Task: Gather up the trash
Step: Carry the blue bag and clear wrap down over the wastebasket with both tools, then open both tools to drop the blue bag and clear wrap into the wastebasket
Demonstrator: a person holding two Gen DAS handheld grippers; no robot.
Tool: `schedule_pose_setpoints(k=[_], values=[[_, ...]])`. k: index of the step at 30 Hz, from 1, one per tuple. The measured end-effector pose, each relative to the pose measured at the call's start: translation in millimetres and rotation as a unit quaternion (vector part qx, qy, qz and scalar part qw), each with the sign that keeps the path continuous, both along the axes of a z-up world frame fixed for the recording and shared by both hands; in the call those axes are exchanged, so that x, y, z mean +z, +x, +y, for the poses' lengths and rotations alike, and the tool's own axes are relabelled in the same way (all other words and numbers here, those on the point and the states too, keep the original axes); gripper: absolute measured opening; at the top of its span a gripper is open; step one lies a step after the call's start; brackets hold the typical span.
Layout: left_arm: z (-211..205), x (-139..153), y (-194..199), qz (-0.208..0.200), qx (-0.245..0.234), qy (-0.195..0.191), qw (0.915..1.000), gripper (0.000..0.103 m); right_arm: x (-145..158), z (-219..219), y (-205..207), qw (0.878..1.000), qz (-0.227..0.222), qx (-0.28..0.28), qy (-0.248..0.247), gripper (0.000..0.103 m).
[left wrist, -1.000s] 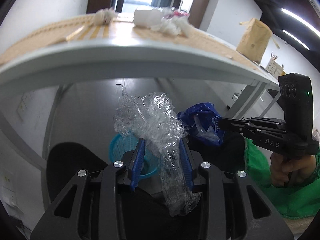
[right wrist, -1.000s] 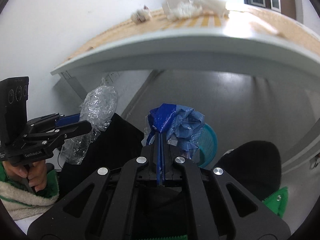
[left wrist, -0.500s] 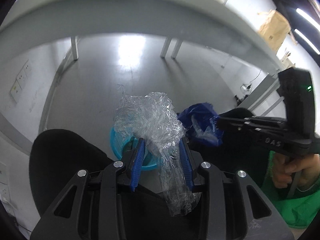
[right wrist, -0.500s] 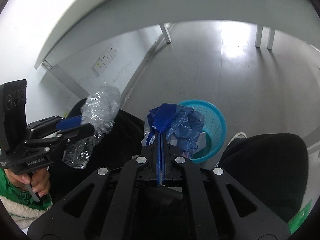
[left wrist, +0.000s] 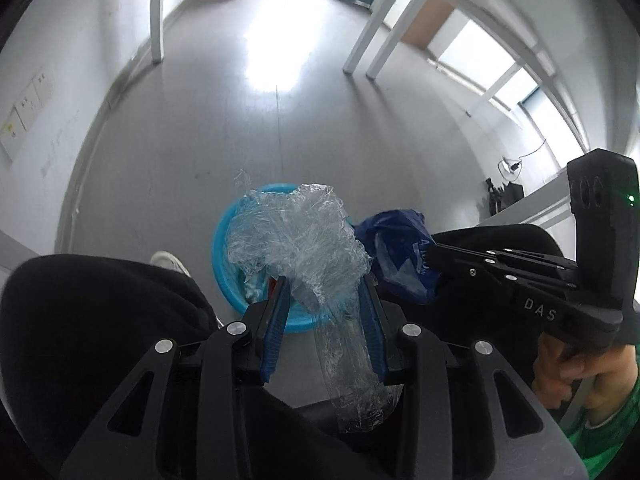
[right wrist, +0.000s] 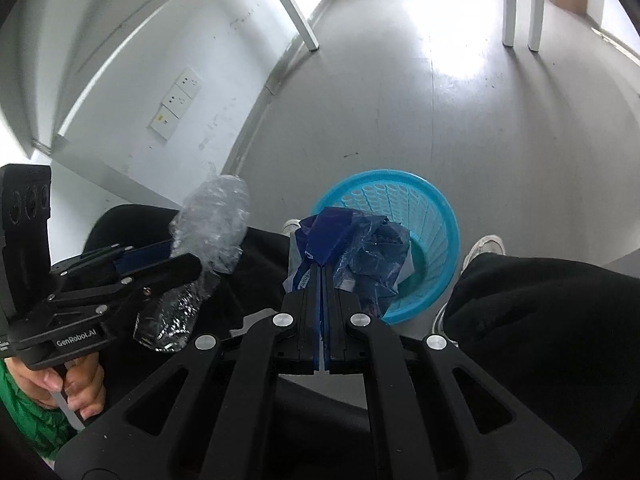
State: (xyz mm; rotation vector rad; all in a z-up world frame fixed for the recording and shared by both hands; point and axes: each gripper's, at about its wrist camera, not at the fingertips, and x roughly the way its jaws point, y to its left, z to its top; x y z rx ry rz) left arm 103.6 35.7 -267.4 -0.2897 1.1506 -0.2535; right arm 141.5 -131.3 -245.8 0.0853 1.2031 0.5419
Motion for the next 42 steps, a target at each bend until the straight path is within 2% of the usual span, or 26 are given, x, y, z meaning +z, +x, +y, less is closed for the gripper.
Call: schedule_pose_setpoints(k=[13,18,32,38,41,42], values=[[-5.5,-40.0,52.7,0.061,0.02,0.009,0.9979,0.035,-50.0,-0.4,54.4,0.998,0.053,-0.04,-0.017,0.0],[-11.1,-57.7,72.6,0.081,0.031,0.023,0.996,0.035,-73.4,3.1,84.1,0.995,0.071,-0.053,-0.039,0.0],[-17.4,-122.1,125.5,0.174,0.062,0.033,0.9823,0.035,-144.8,11.7,131.8,0.983,0.154,-0.06,-0.081,0.0],[-19.4,-127.5,128.8,0.188,0.067,0.037,0.9792,0.035,-155.0,1.0,136.4,0.979,0.176,-0.078,-0.07,0.0],[-17.0,-128.6,130.4,0.191,0.074,0.026,0.9784,0.043,-157.1,-4.8,140.0,0.977,0.181,-0.094,-0.064,0.004],[-14.9,-129.0,131.0,0.19,0.074,0.022,0.9788,0.057,-158.1,-5.3,139.8,0.977,0.182,-0.095,-0.065,0.015]])
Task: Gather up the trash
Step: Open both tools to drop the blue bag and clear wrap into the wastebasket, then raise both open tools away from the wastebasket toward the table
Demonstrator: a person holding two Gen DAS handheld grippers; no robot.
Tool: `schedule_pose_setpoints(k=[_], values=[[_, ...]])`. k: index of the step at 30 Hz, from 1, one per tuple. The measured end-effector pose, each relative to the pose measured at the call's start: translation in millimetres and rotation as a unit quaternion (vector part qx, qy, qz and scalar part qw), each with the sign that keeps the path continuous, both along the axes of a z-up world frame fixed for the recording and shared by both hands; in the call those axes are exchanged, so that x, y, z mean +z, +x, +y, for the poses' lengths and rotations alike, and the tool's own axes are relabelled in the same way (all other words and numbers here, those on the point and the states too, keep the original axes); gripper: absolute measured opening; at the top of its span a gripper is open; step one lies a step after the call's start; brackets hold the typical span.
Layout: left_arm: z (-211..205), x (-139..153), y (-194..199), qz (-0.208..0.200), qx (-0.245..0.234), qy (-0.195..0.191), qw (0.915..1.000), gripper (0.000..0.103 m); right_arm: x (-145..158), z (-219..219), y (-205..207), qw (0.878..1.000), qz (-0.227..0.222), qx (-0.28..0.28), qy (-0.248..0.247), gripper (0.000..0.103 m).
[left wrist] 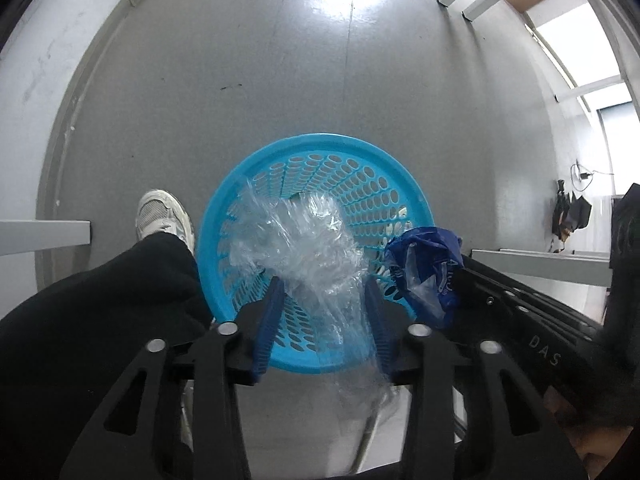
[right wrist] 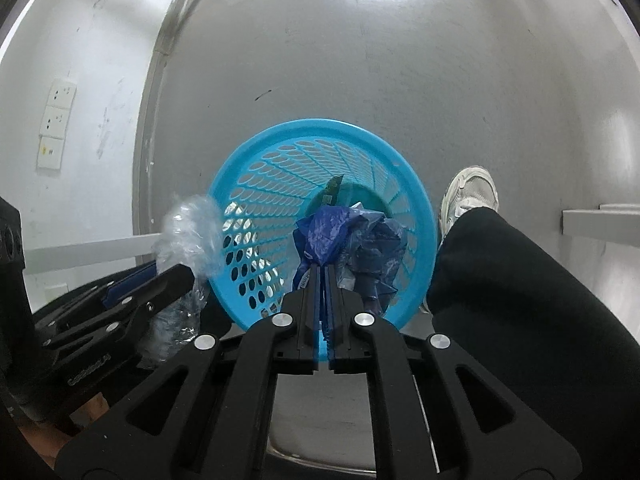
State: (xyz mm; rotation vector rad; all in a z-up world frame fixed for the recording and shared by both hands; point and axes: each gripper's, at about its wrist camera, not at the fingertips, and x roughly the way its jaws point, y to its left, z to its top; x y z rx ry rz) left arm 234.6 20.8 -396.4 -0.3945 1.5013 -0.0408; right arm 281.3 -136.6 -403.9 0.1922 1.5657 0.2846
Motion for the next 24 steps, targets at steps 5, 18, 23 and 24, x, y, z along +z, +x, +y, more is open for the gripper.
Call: schedule_pose_setpoints(k=[5,18,23,24], values=[[5.8,10.6,-0.9,-0.031,0.015,0.023,0.9992,0.06,0.0,0.4,-1.2,1.0,-0.007,0.002,-0.013,0.03],[8.4,26.1,-19.4,-0.036,0.012,0.061,0.9974,0.064,38.2,9.4,-27.6,0.996,-0.062,0.038,-0.052,0.044],[3.8,44.7,-30.8,-0.073,-0.002,0.081,0.994,0.066,60.6,16.7,-50.7,0.994,-0.077,0.066,-0.045,0.048],[4.0,46.5,-32.6,-0.076,-0.003,0.084,0.9935,0.067,65.4,18.3,-55.1,0.992,-0.086,0.073,-0.05,0.05]])
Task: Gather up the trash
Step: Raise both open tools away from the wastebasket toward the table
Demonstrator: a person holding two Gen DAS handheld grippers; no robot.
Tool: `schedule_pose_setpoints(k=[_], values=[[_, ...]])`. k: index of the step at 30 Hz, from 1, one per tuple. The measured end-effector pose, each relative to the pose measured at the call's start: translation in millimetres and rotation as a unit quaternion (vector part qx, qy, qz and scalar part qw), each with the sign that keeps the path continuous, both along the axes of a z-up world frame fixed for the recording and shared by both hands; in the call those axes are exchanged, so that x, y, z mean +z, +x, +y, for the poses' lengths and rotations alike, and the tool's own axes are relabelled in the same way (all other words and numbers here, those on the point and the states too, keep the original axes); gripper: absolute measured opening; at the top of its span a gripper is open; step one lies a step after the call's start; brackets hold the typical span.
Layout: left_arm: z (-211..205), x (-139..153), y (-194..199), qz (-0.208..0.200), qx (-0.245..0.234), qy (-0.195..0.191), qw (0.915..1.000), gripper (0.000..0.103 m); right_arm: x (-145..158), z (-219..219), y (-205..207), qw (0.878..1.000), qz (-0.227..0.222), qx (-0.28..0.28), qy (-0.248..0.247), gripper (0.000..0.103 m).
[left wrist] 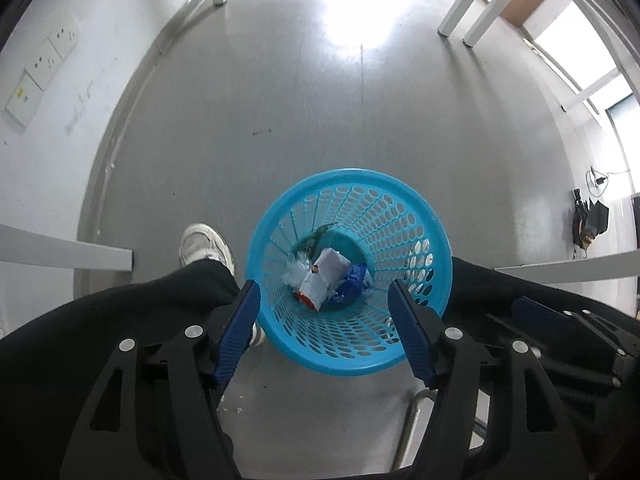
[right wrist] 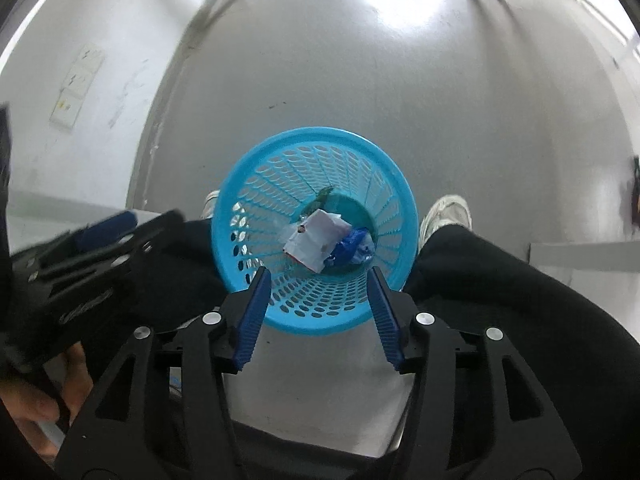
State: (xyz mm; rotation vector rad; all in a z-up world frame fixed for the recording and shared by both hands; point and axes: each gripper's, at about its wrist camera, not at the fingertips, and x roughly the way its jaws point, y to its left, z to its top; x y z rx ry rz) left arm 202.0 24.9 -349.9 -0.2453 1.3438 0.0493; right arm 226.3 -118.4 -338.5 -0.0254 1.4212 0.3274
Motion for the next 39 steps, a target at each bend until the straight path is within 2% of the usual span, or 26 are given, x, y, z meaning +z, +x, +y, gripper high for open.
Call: schedule_pose_setpoints(k=[4,8,11,13,19,21,25,30,33,39], values=[[4.3,10.7,-8.7,-0.016,0.009,0.002,0.9998,0.068,14.7,-0.6,-10.9,1.0,-0.027,0.005,-0.016,0.053],[2.1,23.7,-20.8,-0.039,0.002,0.015,0.9991,0.071,24.8,-7.9,-17.3,0.999,-0.033,-0.003,-0.005,0.054],[-2.1,32.5,-31.7,-0.052,-0.008,0.021,0.9984,0.073,37.4,-11.2,-28.1,0.999,-0.045,-0.001,0.004,0.059],[-2.1,37.4,-38.6,-0.057,-0.011,0.011,0.9983,0.073,44.9,-12.2,-35.5,0.999,-0.054,0.003,0.004,0.059],[2.2,66.7,-69.8,-0.088,-0.006,-0.019,0.9959,0.083,86.6,-22.9,-69.6,0.994,-0.105,0.013,0.026,0.064],[5.5,80.5,-83.8,-0.106,-0.003,-0.027,0.994,0.085,102.6,-26.1,-82.5,0.991,-0.128,0.015,0.028,0.069],[-2.8,103.2,-110.8,-0.135,-0.016,0.002,0.9907,0.09,131.3,-33.4,-103.2,0.985,-0.168,0.029,0.033,0.075],[-17.0,132.3,-140.5,-0.19,-0.034,0.019,0.9809,0.097,160.8,-45.8,-124.6,0.978,-0.201,0.03,0.052,0.076],[-19.2,152.6,-154.4,-0.236,-0.041,0.042,0.97,0.097,184.9,-52.1,-138.5,0.968,-0.241,0.025,0.065,0.08],[-13.2,193.2,-171.1,-0.303,-0.043,0.06,0.9502,0.097,233.7,-71.1,-163.2,0.944,-0.317,0.012,0.09,0.092]])
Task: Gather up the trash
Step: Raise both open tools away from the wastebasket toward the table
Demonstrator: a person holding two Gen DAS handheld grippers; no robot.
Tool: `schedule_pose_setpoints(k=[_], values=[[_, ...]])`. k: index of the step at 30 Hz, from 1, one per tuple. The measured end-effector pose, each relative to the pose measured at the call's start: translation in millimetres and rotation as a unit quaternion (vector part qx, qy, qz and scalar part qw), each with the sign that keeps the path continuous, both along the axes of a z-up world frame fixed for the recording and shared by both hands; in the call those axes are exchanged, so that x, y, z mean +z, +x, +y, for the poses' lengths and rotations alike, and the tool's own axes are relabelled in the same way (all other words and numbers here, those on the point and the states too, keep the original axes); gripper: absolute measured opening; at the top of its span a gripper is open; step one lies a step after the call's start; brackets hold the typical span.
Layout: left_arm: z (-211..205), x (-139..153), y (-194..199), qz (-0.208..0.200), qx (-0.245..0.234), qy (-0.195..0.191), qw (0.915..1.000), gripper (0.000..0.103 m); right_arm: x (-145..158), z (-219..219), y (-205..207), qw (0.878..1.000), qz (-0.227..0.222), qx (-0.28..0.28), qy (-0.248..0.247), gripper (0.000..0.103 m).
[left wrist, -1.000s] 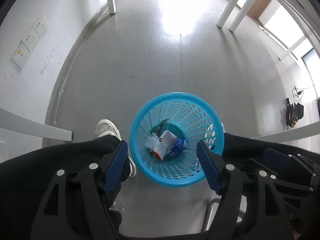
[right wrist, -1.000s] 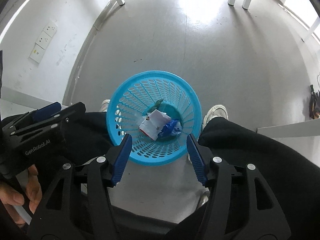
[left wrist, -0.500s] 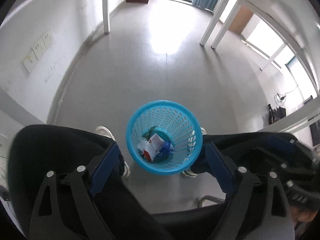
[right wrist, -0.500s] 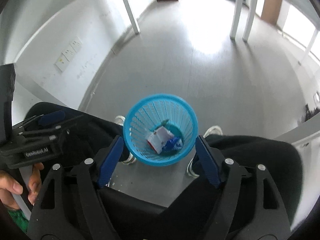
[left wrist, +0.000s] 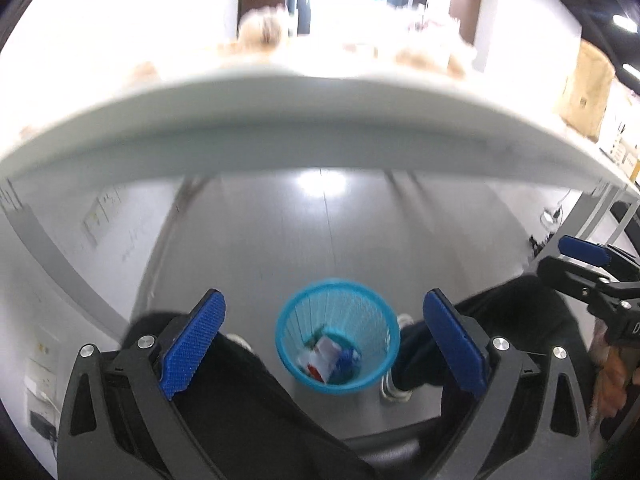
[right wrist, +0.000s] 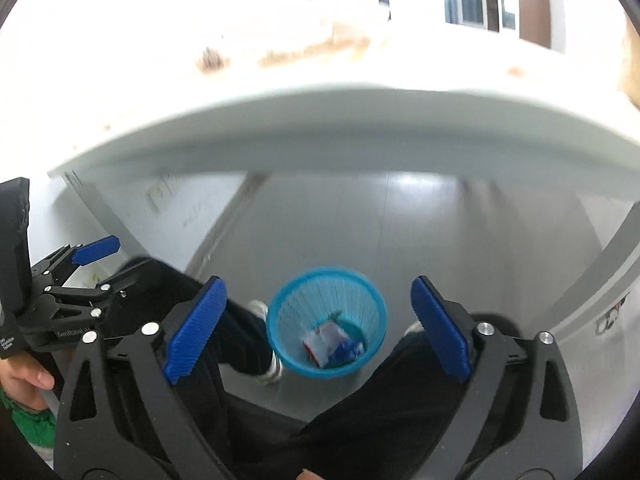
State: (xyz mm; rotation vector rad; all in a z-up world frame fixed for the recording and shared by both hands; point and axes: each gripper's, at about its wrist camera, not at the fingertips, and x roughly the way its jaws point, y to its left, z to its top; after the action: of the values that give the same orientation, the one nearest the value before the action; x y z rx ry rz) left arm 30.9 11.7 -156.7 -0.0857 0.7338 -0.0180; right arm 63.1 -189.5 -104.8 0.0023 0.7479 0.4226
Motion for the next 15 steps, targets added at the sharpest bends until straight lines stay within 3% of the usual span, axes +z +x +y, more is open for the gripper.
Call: schedule_pose_setpoints(k=[7,12,15], values=[[9.1,48.1,-9.0,-0.053,-0.003,-0.015,0.9985,0.097,53.2,2.5,-19.9,0.996,-0.09,0.009,-0.005,0.094],[7.0,64.9,-6.9,-0.077,-0.011,0.011,0.9969,0.097,79.2,3.4,-15.3,0.994,-0.106,0.009,0.009,0.094],[8.3,77.7,-2.9,-0.086,-0.018,0.008,0.9961,0.097,91.2,4.1,-9.7,0.993,-0.119,0.008,0.007,0.094]])
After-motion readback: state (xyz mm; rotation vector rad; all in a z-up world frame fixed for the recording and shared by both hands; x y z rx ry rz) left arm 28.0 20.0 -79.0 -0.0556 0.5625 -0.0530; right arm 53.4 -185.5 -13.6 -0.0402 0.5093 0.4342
